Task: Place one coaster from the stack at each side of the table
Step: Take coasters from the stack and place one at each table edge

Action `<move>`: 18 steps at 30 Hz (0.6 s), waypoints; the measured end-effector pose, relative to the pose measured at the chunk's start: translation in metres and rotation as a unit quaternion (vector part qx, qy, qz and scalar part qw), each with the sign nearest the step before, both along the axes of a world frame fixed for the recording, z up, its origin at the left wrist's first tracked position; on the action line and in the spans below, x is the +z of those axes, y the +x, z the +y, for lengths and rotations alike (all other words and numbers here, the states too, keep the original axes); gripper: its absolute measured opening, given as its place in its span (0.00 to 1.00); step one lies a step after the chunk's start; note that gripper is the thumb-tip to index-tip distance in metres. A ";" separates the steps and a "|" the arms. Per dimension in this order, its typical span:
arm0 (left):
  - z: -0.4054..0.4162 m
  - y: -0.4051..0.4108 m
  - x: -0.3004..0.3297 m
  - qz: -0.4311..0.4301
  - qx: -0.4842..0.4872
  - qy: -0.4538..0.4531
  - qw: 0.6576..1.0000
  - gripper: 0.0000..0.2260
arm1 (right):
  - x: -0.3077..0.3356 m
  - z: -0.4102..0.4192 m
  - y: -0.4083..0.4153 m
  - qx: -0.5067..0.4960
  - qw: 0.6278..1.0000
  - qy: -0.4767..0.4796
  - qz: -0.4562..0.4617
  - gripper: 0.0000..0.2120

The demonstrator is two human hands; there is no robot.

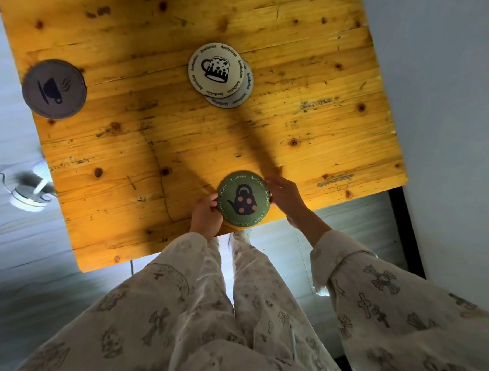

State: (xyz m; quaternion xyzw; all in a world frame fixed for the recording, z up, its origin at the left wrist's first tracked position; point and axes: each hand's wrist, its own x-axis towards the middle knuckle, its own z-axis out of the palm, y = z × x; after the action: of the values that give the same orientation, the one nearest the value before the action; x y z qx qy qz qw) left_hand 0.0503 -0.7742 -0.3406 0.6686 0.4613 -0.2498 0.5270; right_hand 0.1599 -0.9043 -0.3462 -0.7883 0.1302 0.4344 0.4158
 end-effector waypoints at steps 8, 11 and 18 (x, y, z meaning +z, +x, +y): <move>-0.004 -0.001 -0.001 0.005 0.029 -0.004 1.000 0.22 | 0.002 0.000 0.000 0.001 1.000 -0.003 -0.012 0.13; -0.007 -0.003 -0.001 0.008 0.044 -0.002 0.999 0.22 | 0.002 0.000 0.001 0.010 1.000 -0.007 -0.016 0.13; -0.007 -0.003 -0.002 0.007 0.035 0.011 0.999 0.20 | 0.002 -0.001 0.001 0.019 0.999 -0.011 -0.025 0.13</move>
State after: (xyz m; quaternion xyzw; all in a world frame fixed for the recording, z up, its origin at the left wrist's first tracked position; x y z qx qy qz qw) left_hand 0.0477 -0.7809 -0.3428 0.6556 0.4912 -0.2309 0.5249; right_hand 0.1611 -0.9048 -0.3441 -0.8058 0.1099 0.4206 0.4020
